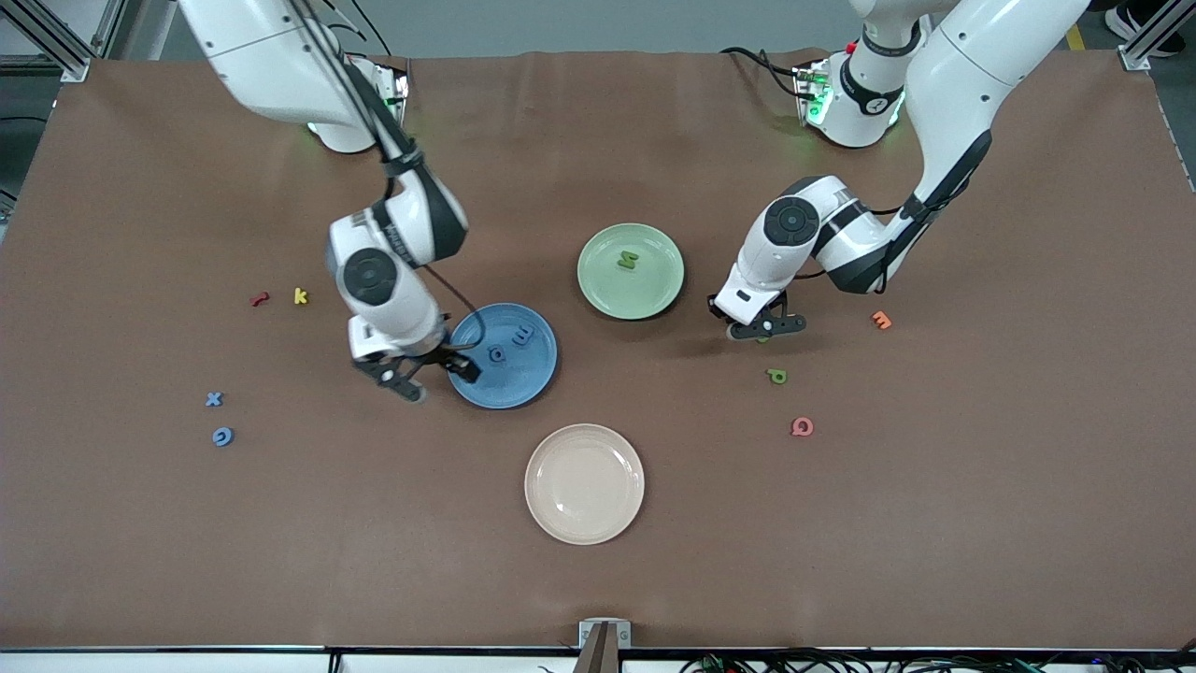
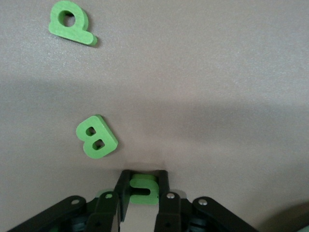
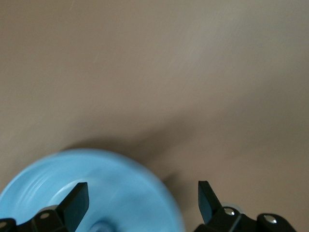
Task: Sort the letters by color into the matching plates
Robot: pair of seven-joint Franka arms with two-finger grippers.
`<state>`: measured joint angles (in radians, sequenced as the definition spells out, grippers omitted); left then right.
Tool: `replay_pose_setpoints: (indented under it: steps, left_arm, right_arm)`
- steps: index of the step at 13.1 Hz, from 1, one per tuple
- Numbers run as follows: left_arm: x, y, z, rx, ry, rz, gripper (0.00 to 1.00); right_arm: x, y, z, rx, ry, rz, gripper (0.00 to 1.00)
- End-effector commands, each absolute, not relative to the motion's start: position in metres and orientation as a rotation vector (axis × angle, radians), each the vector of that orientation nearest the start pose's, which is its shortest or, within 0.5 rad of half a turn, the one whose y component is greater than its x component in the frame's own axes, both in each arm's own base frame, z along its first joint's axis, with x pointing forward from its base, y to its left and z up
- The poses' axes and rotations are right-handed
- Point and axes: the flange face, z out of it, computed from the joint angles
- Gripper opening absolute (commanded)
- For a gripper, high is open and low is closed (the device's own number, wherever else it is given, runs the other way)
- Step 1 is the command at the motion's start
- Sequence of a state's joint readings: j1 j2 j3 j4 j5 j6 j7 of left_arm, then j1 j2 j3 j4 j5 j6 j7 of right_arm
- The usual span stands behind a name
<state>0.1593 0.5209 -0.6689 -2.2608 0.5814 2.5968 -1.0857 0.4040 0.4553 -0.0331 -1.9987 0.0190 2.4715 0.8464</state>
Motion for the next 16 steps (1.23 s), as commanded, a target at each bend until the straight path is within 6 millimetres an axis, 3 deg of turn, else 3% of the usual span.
replay_pose_setpoints:
  steps: [1, 3, 5, 6, 8, 11, 16]
  left_arm:
    - [0.446, -0.281, 0.176, -3.161, -0.200, 0.008, 0.22]
    - [0.448, -0.285, 0.185, -3.159, -0.218, -0.019, 0.22]
    - [0.445, -0.296, 0.195, -3.156, -0.236, -0.040, 0.22]
    - [0.444, -0.307, 0.202, -3.150, -0.246, -0.040, 0.22]
    - [0.438, -0.330, 0.217, -3.142, -0.283, -0.035, 0.22]
    - [0.421, -0.367, 0.241, -3.141, -0.329, -0.026, 0.22]
    - [0.378, -0.407, 0.228, -3.145, -0.335, 0.048, 0.22]
  right_arm:
    - [0.572, 0.136, 0.251, -3.074, 0.590, -0.019, 1.00]
    - [0.582, 0.059, 0.256, -3.100, 0.443, -0.026, 0.95]
    - [0.585, -0.005, 0.255, -3.114, 0.348, -0.026, 0.67]
    - [0.585, -0.034, 0.252, -3.117, 0.336, -0.024, 0.60]
    - [0.586, -0.081, 0.254, -3.127, 0.277, -0.056, 0.59]
    - [0.593, -0.125, 0.240, -3.138, 0.195, -0.068, 0.59]
    - [0.598, -0.164, 0.203, -3.150, 0.064, -0.081, 0.59]
